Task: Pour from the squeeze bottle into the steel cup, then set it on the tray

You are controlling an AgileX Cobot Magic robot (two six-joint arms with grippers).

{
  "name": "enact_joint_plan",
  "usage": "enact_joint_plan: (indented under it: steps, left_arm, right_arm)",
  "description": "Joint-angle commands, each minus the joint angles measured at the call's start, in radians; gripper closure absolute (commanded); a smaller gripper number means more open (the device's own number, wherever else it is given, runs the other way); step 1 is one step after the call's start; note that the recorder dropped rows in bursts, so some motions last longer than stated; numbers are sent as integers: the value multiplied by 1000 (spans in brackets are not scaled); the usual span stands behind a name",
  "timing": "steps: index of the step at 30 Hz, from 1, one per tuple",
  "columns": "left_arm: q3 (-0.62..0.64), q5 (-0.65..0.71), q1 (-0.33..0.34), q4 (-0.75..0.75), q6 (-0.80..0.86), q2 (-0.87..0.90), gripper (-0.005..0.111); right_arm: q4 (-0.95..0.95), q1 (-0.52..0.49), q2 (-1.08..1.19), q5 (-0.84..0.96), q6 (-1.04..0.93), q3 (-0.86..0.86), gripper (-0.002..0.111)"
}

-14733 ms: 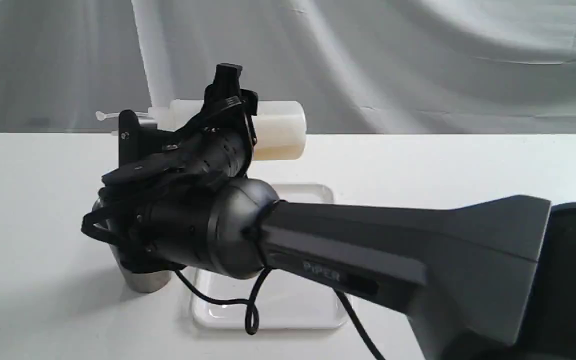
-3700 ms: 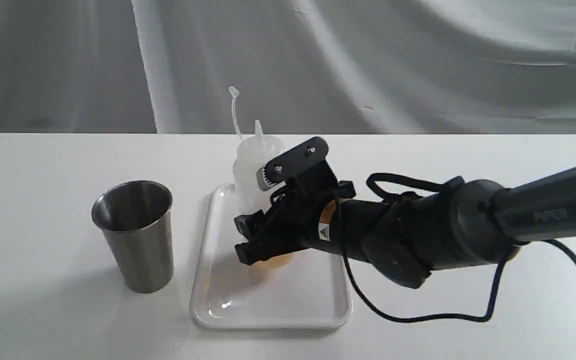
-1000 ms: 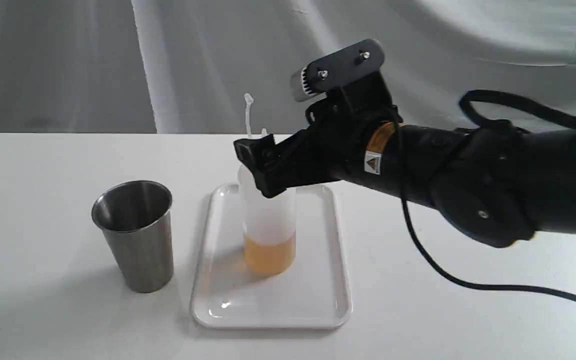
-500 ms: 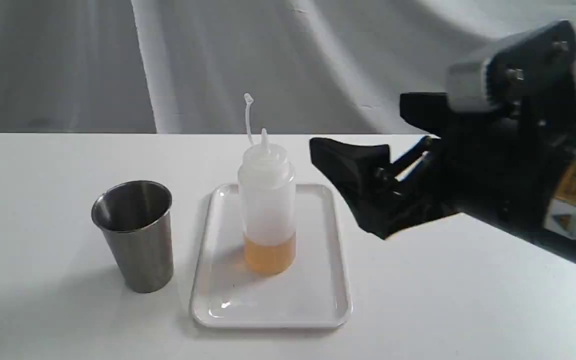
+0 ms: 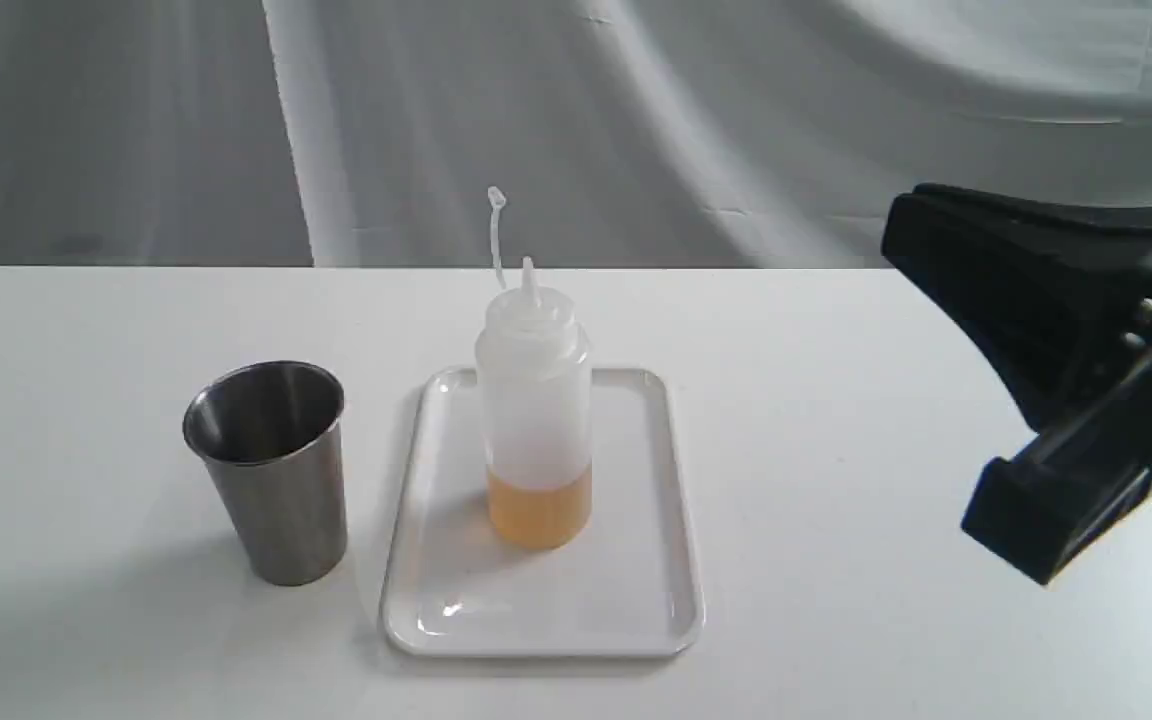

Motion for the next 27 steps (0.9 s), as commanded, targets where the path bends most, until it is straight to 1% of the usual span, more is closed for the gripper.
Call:
enact_joint_plan:
  steps: [1, 3, 7, 9, 12, 16, 19, 22, 27]
  left_arm:
    - [4, -7, -3, 1, -2, -5, 98]
    - [4, -7, -3, 1, -2, -5, 98]
    - [4, -7, -3, 1, -2, -5, 98]
    - [4, -7, -3, 1, -2, -5, 98]
    - [4, -7, -3, 1, -2, -5, 98]
    - [4, -7, -3, 1, -2, -5, 98]
    - [4, -7, -3, 1, -2, -5, 98]
    - [4, -7, -3, 1, -2, -5, 98]
    - [4, -7, -3, 1, -2, -5, 98]
  right_arm:
    - [10, -6, -27, 39, 85, 8, 108]
    - [10, -6, -29, 64, 126, 8, 108]
    - [14, -6, -29, 69, 128, 8, 108]
    - [45, -6, -29, 67, 128, 8, 108]
    - [76, -6, -29, 46, 128, 8, 108]
    - [76, -6, -29, -6, 128, 8, 108]
    - [76, -6, -30, -11, 128, 8, 108]
    - [76, -6, -88, 58, 128, 8, 108]
    - [76, -8, -282, 260, 131, 8, 108]
